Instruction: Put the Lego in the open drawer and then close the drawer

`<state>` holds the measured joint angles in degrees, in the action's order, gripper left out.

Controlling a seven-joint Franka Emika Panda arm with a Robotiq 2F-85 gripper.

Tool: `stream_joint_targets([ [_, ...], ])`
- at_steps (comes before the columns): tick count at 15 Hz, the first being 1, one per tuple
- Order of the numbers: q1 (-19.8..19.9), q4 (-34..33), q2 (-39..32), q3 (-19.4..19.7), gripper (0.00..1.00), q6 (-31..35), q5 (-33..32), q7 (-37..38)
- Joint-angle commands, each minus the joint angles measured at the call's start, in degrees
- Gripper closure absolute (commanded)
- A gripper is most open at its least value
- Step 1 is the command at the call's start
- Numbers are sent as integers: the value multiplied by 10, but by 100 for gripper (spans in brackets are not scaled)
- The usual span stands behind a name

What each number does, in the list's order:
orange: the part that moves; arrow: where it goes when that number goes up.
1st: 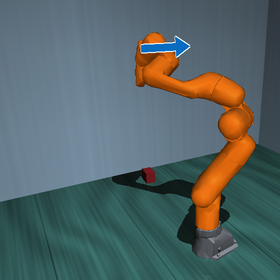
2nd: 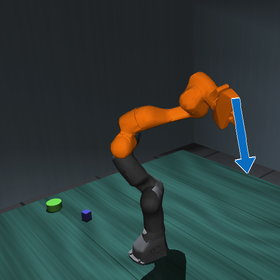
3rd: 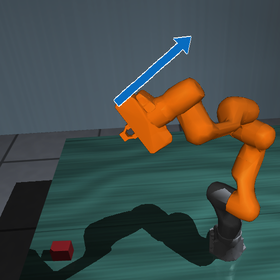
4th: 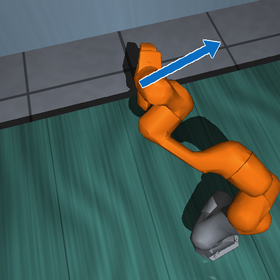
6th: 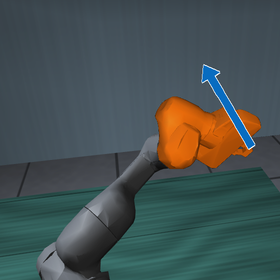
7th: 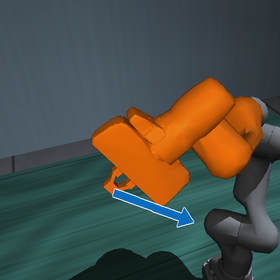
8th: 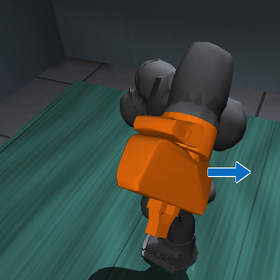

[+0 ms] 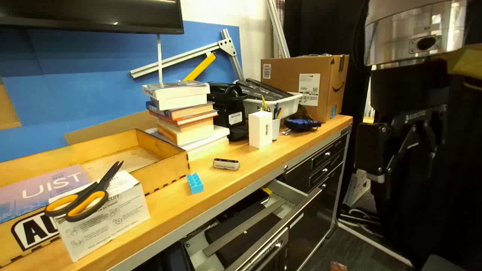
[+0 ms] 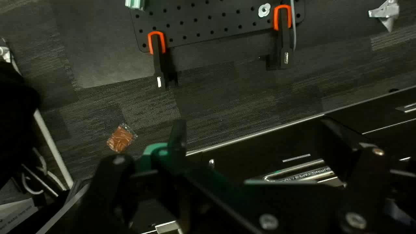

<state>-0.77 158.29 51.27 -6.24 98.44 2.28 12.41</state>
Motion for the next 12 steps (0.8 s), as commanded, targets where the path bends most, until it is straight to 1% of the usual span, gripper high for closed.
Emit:
stream_joint_targets([
  [1, 1, -1, 0, -1, 0, -1, 1, -1],
  [5, 1, -2, 0, -1, 0, -1, 1, -1],
  [6, 9, -5, 3, -6, 0, 3, -7, 9],
  [8, 16, -33, -41, -23, 0, 48, -1, 45],
  [11, 16, -78, -144, -48, 0, 141, 5, 87],
  [12, 16, -89, -168, -59, 0, 162, 1, 102],
])
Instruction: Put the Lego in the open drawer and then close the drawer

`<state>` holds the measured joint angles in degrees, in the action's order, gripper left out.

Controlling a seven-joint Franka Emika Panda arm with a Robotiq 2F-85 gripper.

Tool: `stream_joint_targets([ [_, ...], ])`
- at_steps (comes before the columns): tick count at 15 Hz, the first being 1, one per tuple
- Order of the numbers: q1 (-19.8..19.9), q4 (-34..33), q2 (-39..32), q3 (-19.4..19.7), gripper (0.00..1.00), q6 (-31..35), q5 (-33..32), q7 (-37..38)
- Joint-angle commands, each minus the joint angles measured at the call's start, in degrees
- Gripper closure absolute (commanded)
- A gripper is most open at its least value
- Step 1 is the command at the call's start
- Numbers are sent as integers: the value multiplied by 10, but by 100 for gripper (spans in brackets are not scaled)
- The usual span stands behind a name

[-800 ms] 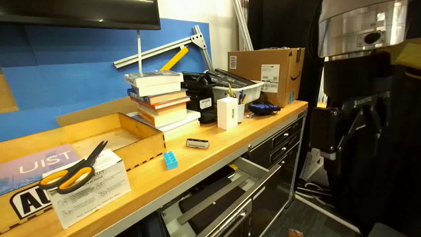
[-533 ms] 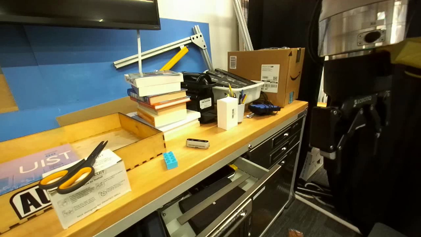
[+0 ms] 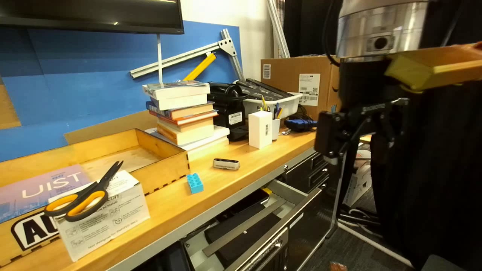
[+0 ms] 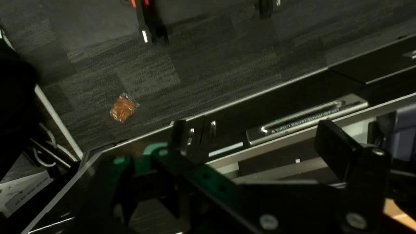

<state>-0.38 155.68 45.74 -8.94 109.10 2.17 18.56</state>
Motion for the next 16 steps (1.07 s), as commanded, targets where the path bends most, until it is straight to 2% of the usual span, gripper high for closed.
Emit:
stream_joint_targets([
  [1, 8, -79, -143, -38, 0, 75, 2, 51],
  [8, -4, -237, -376, -76, 0, 183, -33, 164],
  [12, -28, -288, -447, -61, 0, 227, -57, 272],
  [13, -35, -252, -414, -50, 0, 218, -45, 230],
  [16, -42, -276, -446, -45, 0, 226, -49, 256],
])
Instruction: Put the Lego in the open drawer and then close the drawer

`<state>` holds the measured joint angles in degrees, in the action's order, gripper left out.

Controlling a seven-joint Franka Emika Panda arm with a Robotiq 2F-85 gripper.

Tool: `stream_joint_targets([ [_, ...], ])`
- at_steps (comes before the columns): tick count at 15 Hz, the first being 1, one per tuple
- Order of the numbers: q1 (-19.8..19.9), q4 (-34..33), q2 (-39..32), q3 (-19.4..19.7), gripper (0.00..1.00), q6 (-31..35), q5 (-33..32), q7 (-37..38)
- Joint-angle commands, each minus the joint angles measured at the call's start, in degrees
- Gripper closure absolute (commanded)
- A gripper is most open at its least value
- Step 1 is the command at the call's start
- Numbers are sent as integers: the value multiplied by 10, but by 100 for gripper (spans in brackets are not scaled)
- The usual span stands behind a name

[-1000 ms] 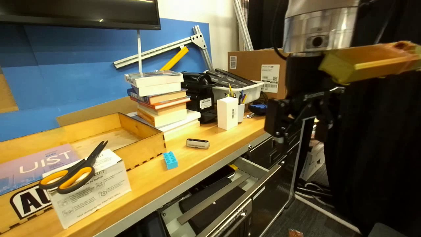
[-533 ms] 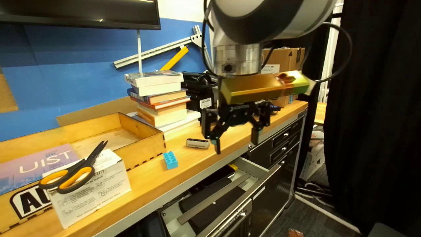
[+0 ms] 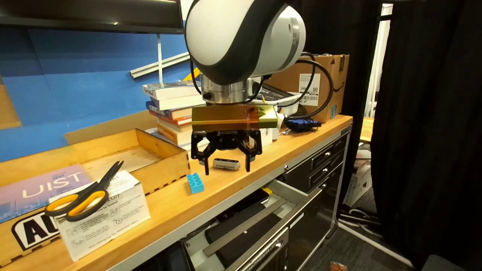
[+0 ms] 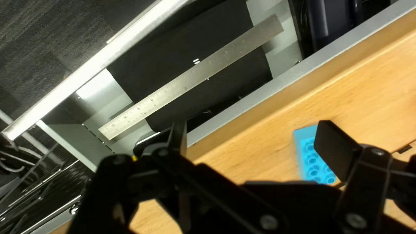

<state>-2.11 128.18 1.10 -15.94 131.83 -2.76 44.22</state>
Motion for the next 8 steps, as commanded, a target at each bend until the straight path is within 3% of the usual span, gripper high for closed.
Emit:
stream_joint_targets([
  [1, -25, -3, -1, 25, 0, -2, 0, 1],
  [8, -50, -87, -86, 43, 0, -10, -51, 6],
])
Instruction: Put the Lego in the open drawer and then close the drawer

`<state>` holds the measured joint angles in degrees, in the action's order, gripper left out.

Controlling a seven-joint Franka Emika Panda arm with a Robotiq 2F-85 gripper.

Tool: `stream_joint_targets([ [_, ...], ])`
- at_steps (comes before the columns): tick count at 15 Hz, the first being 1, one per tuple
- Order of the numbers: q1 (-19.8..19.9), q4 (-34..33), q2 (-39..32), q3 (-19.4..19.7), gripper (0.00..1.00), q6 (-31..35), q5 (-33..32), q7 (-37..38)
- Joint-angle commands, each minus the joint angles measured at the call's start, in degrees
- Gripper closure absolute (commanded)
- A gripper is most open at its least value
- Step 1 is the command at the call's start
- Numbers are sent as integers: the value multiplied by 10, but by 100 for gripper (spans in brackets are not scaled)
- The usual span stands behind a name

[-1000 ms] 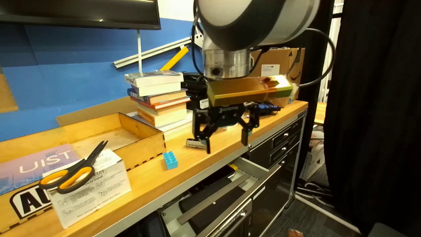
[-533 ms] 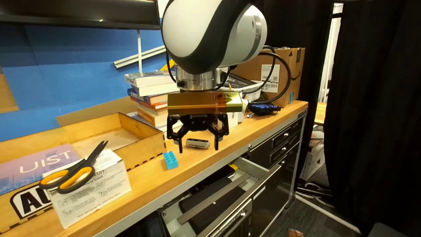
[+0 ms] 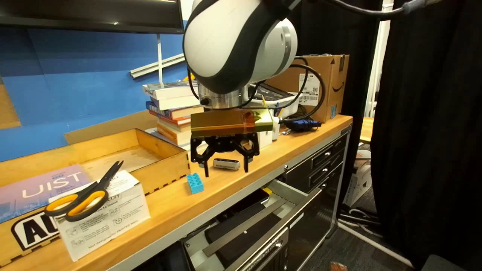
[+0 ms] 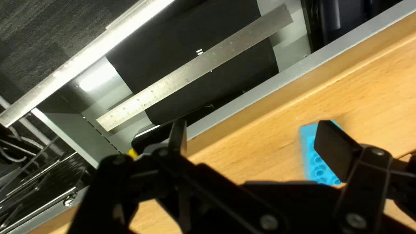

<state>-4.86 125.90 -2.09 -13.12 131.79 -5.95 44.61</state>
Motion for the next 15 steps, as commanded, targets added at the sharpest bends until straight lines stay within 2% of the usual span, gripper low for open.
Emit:
stream_joint_targets([
  [1, -28, -82, -72, 18, 0, -11, -15, -5],
  [9, -62, -197, -178, 33, 0, -37, 26, -107],
  [10, -67, -206, -188, 37, 25, -36, 23, -113],
  [11, -73, -214, -197, 43, 27, -37, 19, -111],
  [15, -89, -240, -222, 63, 58, -35, 12, -110],
])
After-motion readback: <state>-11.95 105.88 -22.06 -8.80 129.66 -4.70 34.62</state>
